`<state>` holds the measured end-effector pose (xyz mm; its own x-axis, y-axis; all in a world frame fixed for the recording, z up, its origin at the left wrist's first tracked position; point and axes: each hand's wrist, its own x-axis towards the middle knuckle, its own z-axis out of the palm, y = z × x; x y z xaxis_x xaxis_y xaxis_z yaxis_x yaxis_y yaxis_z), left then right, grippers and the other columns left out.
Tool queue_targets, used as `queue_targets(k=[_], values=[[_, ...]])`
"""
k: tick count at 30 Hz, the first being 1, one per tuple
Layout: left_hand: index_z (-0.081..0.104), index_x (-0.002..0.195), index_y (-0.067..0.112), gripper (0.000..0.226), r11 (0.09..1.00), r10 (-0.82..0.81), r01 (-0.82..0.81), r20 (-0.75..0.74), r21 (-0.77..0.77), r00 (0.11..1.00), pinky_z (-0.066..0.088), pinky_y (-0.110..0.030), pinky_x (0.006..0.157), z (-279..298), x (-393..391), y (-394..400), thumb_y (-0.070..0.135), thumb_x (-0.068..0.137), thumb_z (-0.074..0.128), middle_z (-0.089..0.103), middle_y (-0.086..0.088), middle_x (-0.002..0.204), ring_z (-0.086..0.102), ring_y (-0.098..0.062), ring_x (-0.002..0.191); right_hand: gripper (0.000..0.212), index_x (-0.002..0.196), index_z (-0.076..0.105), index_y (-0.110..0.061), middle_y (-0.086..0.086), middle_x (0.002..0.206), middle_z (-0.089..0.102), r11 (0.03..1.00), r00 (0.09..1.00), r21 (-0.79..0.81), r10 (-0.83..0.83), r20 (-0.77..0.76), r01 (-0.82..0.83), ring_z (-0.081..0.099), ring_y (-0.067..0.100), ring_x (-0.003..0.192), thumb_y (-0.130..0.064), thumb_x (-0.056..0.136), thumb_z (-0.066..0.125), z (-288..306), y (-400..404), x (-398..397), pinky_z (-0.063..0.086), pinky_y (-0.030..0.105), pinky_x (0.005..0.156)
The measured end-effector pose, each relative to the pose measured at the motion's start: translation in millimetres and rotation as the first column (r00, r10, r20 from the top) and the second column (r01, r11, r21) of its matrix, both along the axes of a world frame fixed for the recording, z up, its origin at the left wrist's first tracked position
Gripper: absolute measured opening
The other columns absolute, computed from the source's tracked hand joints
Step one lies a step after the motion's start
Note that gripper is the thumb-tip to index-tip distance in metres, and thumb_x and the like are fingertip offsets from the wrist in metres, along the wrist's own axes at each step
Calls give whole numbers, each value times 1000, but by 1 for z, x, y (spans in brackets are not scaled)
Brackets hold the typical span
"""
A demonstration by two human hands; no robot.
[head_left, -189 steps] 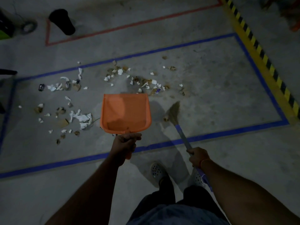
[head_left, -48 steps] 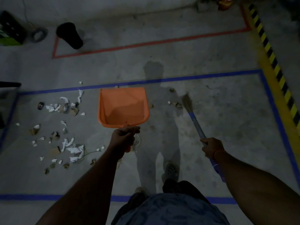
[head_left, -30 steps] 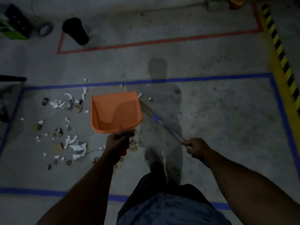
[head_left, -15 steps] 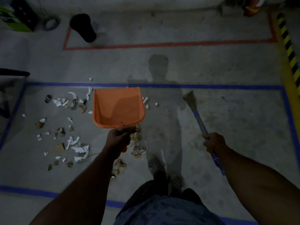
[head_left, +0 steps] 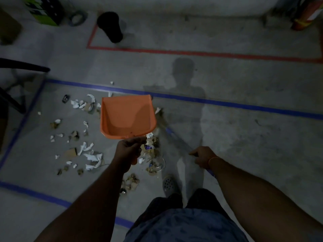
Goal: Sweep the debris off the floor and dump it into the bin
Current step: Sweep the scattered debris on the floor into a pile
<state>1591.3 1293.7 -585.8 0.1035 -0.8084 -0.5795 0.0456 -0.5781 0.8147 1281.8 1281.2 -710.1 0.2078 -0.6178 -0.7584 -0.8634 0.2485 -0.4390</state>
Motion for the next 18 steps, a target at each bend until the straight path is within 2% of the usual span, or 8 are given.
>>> queue_targets(k=[2, 4, 6, 8, 10, 12, 13, 18], values=[[70, 108, 0, 24, 1000, 29, -29, 26, 0, 999, 32, -16, 38, 0, 1, -3, -7, 98, 49, 66, 3, 60, 44, -11, 43, 53, 131, 62, -19, 9, 130, 63, 999, 1000, -30, 20, 22, -19, 64, 27, 112, -3, 80, 61, 3, -10, -6, 53, 30, 94], [73, 105, 5, 26, 998, 63, -63, 58, -16, 996, 37, -19, 41, -2, 0, -7, -6, 97, 51, 73, -3, 75, 49, -12, 48, 52, 130, 63, -20, 7, 130, 64, 998, 999, -57, 39, 33, -38, 60, 24, 118, -7, 79, 65, 4, -20, -22, 47, 27, 101], [75, 103, 10, 27, 995, 101, -100, 77, -20, 992, 41, -23, 46, -7, -3, -12, -4, 97, 53, 74, -9, 90, 52, -13, 54, 50, 127, 65, -22, 5, 128, 65, 998, 999, -64, 26, 33, -24, 60, 23, 120, -22, 78, 71, 5, -32, -42, 46, 28, 104], [76, 102, 12, 27, 988, 157, -156, 74, -20, 985, 40, -24, 48, -11, -11, -16, -2, 98, 53, 71, -15, 92, 51, -14, 55, 61, 126, 66, -20, 6, 124, 67, 997, 999, -81, 19, 26, -17, 64, 24, 114, -40, 69, 68, 7, -49, -62, 48, 25, 97], [75, 103, 9, 25, 974, 226, -225, 63, -23, 972, 38, -23, 47, -12, -25, -19, -3, 98, 53, 72, -15, 91, 49, -14, 53, 59, 129, 63, -17, 10, 124, 67, 997, 998, -63, 51, -30, -53, 66, 27, 109, -29, 72, 67, 13, -71, -80, 49, 26, 91], [74, 104, 6, 25, 957, 290, -290, 43, -23, 956, 34, -21, 44, -10, -40, -21, -4, 98, 52, 73, -9, 82, 46, -13, 50, 53, 133, 60, -18, 13, 129, 64, 993, 990, -47, 102, -93, -106, 64, 29, 110, -11, 81, 62, 13, -89, -94, 50, 30, 95], [74, 103, 6, 24, 947, 320, -320, 30, -23, 947, 32, -20, 43, -9, -47, -22, -3, 98, 52, 73, -8, 79, 44, -14, 49, 53, 135, 58, -19, 12, 132, 61, 990, 984, -33, 136, -116, -140, 62, 29, 114, -8, 83, 60, 12, -98, -99, 49, 31, 98], [80, 94, 13, 33, 896, 443, -442, 27, -31, 896, 26, -28, 56, -12, -69, -13, -2, 99, 51, 65, -17, 87, 43, -15, 54, 50, 137, 56, -21, 10, 138, 56, 944, 933, 35, 329, -147, -328, 59, 29, 117, -14, 87, 59, 5, -120, -99, 50, 33, 100]])
